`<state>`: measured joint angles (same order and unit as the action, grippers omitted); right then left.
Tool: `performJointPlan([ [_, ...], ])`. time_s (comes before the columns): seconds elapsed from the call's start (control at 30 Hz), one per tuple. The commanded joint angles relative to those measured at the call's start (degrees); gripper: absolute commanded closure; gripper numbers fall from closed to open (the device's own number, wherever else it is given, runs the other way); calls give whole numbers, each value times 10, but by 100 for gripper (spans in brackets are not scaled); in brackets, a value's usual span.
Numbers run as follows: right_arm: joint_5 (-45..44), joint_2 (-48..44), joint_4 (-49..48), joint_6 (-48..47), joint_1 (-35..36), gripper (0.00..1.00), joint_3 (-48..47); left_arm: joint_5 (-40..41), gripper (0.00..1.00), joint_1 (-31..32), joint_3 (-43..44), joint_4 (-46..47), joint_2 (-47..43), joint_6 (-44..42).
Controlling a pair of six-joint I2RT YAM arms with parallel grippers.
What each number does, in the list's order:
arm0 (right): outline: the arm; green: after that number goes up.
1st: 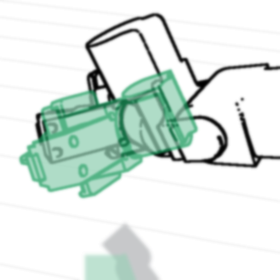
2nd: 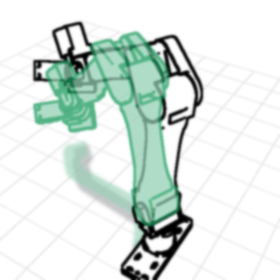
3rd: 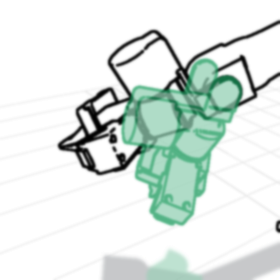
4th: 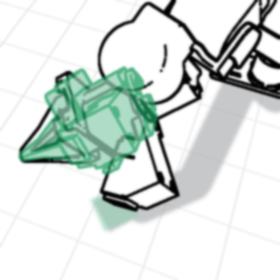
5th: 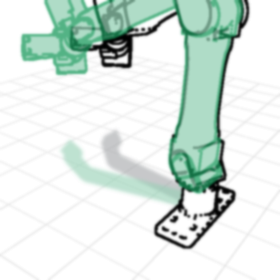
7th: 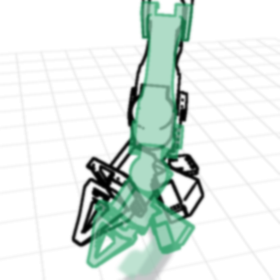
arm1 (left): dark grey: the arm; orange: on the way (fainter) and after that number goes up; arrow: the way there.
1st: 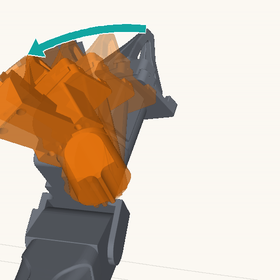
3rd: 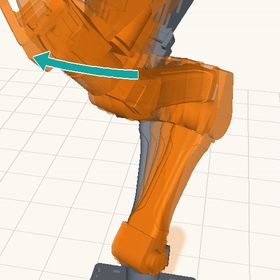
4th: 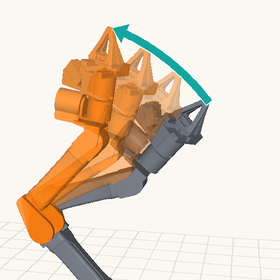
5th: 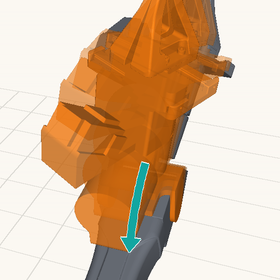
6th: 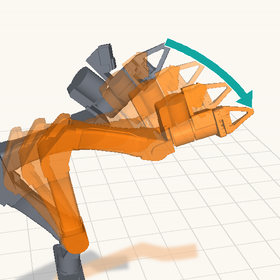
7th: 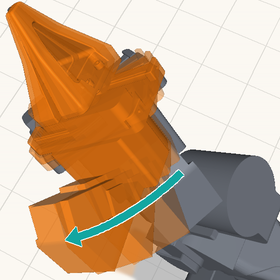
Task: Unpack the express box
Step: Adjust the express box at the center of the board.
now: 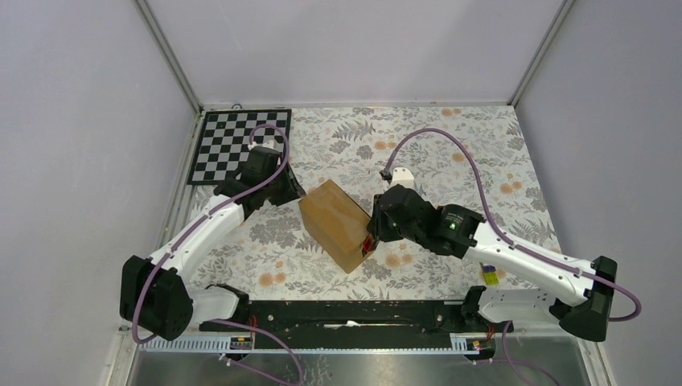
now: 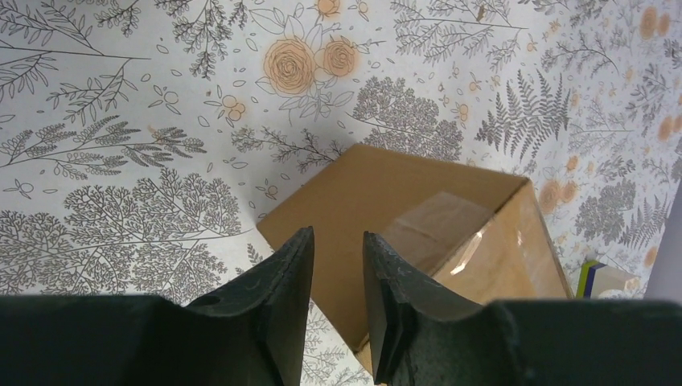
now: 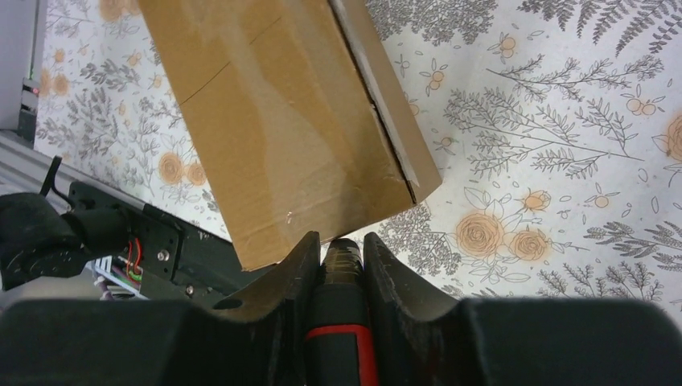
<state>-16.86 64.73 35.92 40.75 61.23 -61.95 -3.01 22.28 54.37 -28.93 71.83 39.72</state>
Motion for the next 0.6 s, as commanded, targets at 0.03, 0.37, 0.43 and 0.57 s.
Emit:
performJointPlan([
  [0.03, -8, 16, -14, -22, -22, 100, -30, -13, 67, 3, -7, 23, -30, 2],
  [0.37, -57, 14, -9, -27, -53, 100, -14, 24, 61, 3, 63, -30, -40, -56],
  [0.43, -49, 14, -20, -30, -63, 100, -10, 51, 58, 2, 81, -39, -36, -64],
  [0.57, -49, 25, -30, -36, -71, 100, -11, 53, 55, -2, 87, -11, -4, -56],
])
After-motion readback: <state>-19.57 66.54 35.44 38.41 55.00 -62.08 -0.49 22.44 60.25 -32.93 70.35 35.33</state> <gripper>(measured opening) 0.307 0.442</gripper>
